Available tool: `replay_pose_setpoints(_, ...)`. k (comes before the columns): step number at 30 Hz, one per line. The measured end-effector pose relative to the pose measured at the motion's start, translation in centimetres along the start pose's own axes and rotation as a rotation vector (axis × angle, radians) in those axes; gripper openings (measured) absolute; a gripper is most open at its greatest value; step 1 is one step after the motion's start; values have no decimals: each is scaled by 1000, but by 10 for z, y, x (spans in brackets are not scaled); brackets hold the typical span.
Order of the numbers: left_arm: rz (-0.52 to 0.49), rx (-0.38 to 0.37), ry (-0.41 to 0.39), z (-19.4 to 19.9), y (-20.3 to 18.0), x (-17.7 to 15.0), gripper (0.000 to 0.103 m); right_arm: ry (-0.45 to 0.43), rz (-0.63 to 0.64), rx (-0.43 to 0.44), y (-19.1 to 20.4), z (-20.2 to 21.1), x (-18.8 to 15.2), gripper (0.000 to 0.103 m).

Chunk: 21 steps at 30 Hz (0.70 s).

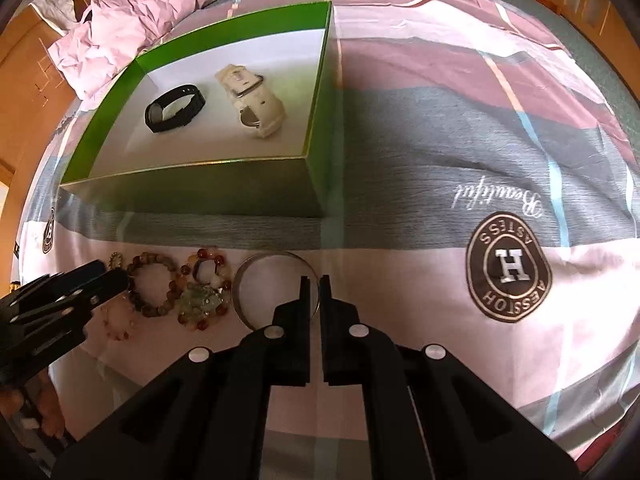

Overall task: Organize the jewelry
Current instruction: 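Withdraw from the box and lower left tool to the gold brooch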

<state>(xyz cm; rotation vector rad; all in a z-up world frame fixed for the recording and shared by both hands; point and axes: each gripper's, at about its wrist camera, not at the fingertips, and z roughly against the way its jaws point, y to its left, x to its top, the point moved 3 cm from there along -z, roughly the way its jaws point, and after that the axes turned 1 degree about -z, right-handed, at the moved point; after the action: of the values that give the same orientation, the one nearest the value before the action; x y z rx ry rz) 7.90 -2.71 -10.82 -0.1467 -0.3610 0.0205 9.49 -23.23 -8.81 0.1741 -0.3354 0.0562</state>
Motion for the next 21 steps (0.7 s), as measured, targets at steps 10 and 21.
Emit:
replay_pose_setpoints(10, 111, -13, 28, 1, 30, 4, 47, 33, -45, -22, -18, 0, -2, 23)
replay_pose_setpoints(21, 205, 26, 27, 13, 63, 6, 55, 46, -37, 119, 9, -3, -1, 23)
